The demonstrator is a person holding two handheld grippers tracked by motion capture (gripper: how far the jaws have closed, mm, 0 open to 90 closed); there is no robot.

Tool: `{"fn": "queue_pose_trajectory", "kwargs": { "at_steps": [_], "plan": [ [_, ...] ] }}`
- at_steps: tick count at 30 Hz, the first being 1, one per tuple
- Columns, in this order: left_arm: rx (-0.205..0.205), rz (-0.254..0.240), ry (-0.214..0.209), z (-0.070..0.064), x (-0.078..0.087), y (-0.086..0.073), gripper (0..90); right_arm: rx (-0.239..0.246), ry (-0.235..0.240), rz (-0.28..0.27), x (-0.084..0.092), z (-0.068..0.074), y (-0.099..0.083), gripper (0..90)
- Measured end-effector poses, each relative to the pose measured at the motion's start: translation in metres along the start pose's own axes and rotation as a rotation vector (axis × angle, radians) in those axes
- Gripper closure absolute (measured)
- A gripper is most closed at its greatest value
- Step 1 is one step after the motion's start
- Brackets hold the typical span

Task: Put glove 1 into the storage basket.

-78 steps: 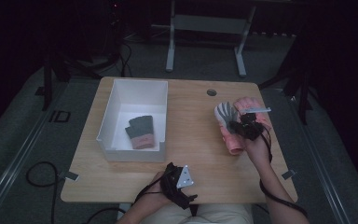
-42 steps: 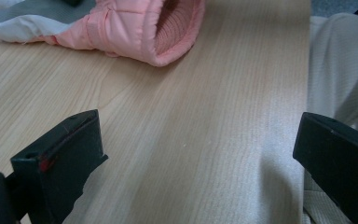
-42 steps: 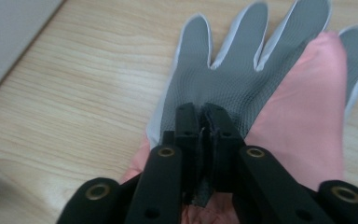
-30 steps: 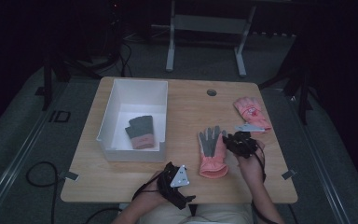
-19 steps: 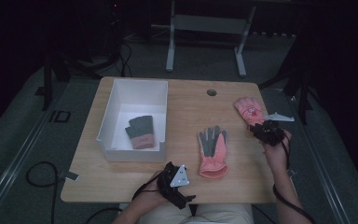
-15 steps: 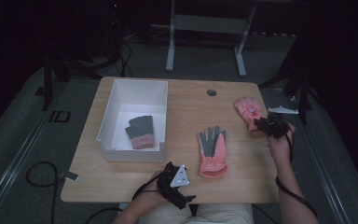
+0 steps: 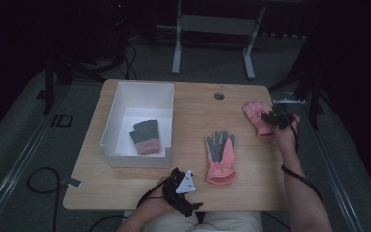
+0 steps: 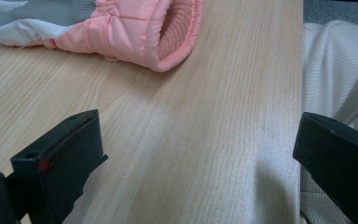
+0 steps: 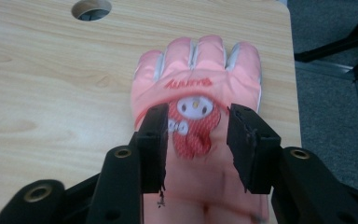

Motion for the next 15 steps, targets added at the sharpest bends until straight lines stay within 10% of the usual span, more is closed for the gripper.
{"fn": "queue_pose_trajectory", "kwargs": {
  "at_steps": [8,15],
  "plan": [
    [0.009,-0.006,-0.007,0.0,0.0,0.001,1.4,0.022,-0.035,0.086,-0.025,-0.001,-0.018,56.6],
    [0.009,-0.006,-0.005,0.0,0.0,0.0,1.4,-0.04,-0.066,0.119,-0.028,-0.004,-0.018,82.3]
  ]
}}
Point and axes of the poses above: each handheld gripper's, and its own axes: x roughly backward along the jaws, y roughly out of its top, z roughly to its left, the point moved 8 cm from there along -x, roughly forward along the jaws, and after that the axes turned 15 degrees about -z, right-handed, at the moved point
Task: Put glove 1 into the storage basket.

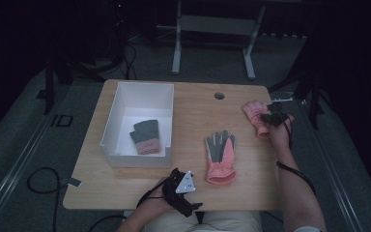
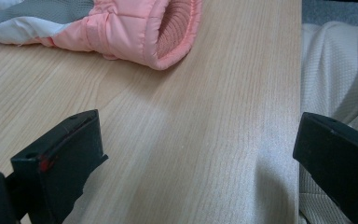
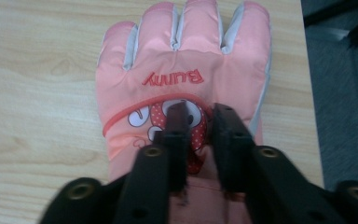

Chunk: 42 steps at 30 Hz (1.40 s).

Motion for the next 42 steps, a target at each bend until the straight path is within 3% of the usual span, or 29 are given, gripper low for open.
{"fn": "queue_pose_trajectory", "kwargs": {
  "at_steps": [2,3,6,8,17,22,24,27,31,35,42],
  "plan": [
    [0.0,0.0,0.0,0.0,0.0,0.0,1.4,0.0,-0.004,0.007,0.0,0.001,0.0,82.3],
    [0.003,-0.003,-0.001,0.0,0.0,0.0,1.4,0.008,-0.011,0.016,0.001,0.002,0.002,87.4],
    [-0.002,-0.001,-0.005,0.0,0.0,0.0,1.4,-0.046,-0.01,-0.003,0.007,0.0,0.008,88.3],
    [-0.003,-0.002,-0.006,0.0,0.0,0.0,1.4,-0.045,-0.014,-0.013,0.015,0.003,0.01,88.3],
    [-0.012,0.001,-0.002,-0.001,0.0,0.001,1.4,-0.095,-0.024,-0.104,0.08,0.022,0.011,88.2],
    [-0.015,0.001,-0.001,-0.001,0.0,0.001,1.4,-0.136,-0.012,-0.113,0.119,0.035,0.002,88.2],
    [-0.015,0.004,-0.002,-0.001,0.0,0.001,1.4,-0.129,-0.009,-0.116,0.133,0.041,-0.005,88.2],
    [-0.016,0.001,-0.003,-0.001,0.0,0.001,1.4,-0.149,0.0,-0.119,0.146,0.045,-0.013,88.2],
    [-0.016,0.001,-0.002,-0.001,0.0,0.001,1.4,-0.117,-0.009,-0.115,0.165,0.055,-0.028,88.1],
    [-0.016,-0.001,-0.003,-0.001,0.0,0.001,1.4,-0.089,-0.015,-0.107,0.176,0.061,-0.041,88.0],
    [-0.013,-0.012,-0.005,0.0,0.001,0.001,1.4,-0.129,-0.025,-0.085,0.185,0.058,-0.064,88.0]
  ]
}}
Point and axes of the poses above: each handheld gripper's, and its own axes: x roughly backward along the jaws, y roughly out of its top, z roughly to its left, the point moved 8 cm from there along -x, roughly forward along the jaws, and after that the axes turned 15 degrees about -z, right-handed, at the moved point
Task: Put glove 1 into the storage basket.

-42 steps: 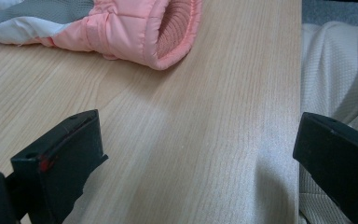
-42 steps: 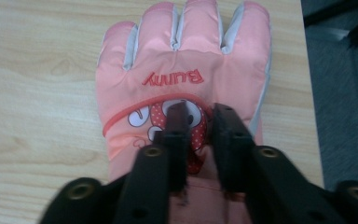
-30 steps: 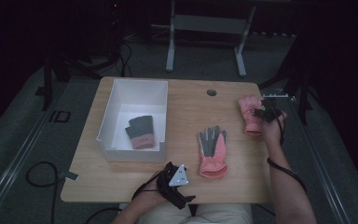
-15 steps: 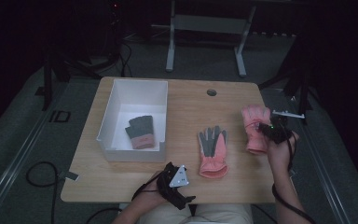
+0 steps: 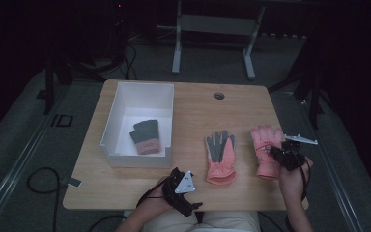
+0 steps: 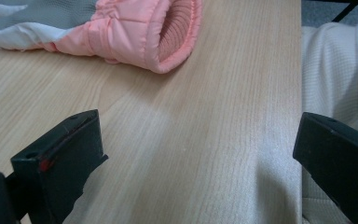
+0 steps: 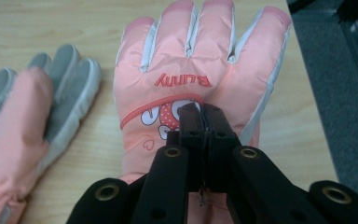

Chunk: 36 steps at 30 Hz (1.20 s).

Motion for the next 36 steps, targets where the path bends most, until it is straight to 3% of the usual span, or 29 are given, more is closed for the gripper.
{"fn": "queue_pose_trajectory", "kwargs": {
  "at_steps": [8,14,15,20,21,22,23,24,26,29,34,36],
  "plan": [
    [-0.002,-0.001,0.001,0.0,0.001,0.0,1.4,0.004,0.003,0.059,-0.015,-0.002,-0.032,87.3],
    [-0.002,0.0,0.006,-0.001,0.001,-0.001,1.4,0.055,0.026,0.059,-0.022,-0.002,-0.041,85.8],
    [-0.002,0.001,0.009,-0.001,0.001,-0.001,1.4,0.084,0.033,0.059,-0.022,-0.002,-0.041,85.3],
    [-0.005,0.008,0.01,-0.001,0.001,-0.001,1.4,0.101,0.072,0.05,-0.017,-0.004,-0.034,81.3],
    [-0.003,0.007,0.011,-0.001,0.0,-0.001,1.4,0.115,0.098,0.031,-0.011,-0.006,-0.028,75.2],
    [-0.003,0.008,0.011,0.0,0.0,-0.001,1.4,0.115,0.098,0.031,-0.011,-0.006,-0.028,75.2],
    [-0.001,0.007,0.012,0.0,0.0,-0.001,1.4,0.159,0.124,0.023,-0.007,-0.008,-0.023,70.4],
    [-0.003,0.008,0.011,0.0,0.0,-0.001,1.4,0.159,0.124,0.023,-0.007,-0.008,-0.023,70.4],
    [-0.001,0.007,0.012,0.0,0.0,-0.001,1.4,0.185,0.17,0.008,-0.003,-0.01,-0.017,66.8],
    [-0.007,0.012,0.011,0.0,0.0,-0.001,1.4,0.23,0.184,0.012,-0.001,-0.015,-0.015,62.4],
    [-0.007,0.013,0.013,-0.001,0.0,-0.001,1.4,0.217,0.199,0.024,-0.004,-0.016,-0.025,58.5],
    [-0.009,0.014,0.013,-0.001,0.0,-0.001,1.4,0.228,0.185,0.035,-0.008,-0.016,-0.031,58.3]
  ]
}}
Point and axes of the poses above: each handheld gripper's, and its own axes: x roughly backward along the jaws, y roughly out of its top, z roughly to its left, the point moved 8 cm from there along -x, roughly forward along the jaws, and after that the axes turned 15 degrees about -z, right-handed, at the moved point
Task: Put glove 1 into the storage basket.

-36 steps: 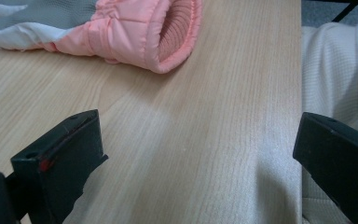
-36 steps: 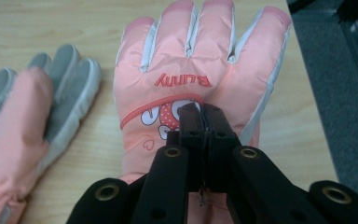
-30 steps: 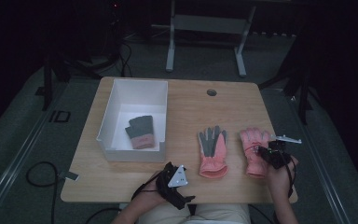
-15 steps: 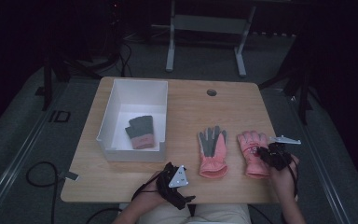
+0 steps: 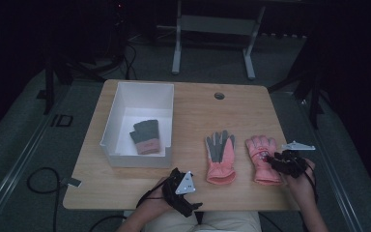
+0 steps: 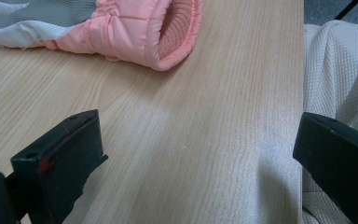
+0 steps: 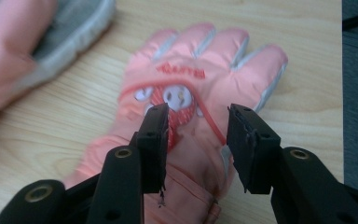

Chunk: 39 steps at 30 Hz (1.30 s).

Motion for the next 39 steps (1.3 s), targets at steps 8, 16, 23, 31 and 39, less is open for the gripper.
{"fn": "queue_pose_trajectory", "kwargs": {
  "at_steps": [8,16,23,31,39],
  "plan": [
    [-0.003,0.001,-0.003,0.0,0.0,0.0,1.4,0.026,-0.024,0.002,-0.014,0.0,-0.012,63.7],
    [-0.004,-0.001,-0.003,0.0,0.0,0.0,1.4,0.038,-0.047,0.01,-0.02,0.007,-0.012,85.3],
    [-0.004,-0.003,-0.005,0.0,0.0,0.0,1.4,-0.02,-0.048,-0.02,-0.011,0.01,0.001,88.3],
    [-0.004,-0.004,-0.005,0.0,0.0,0.0,1.4,-0.029,-0.059,-0.071,0.009,0.02,0.033,88.4],
    [-0.009,-0.003,-0.006,0.0,0.0,0.0,1.4,-0.075,-0.07,-0.144,0.031,0.042,0.079,88.4]
  ]
}}
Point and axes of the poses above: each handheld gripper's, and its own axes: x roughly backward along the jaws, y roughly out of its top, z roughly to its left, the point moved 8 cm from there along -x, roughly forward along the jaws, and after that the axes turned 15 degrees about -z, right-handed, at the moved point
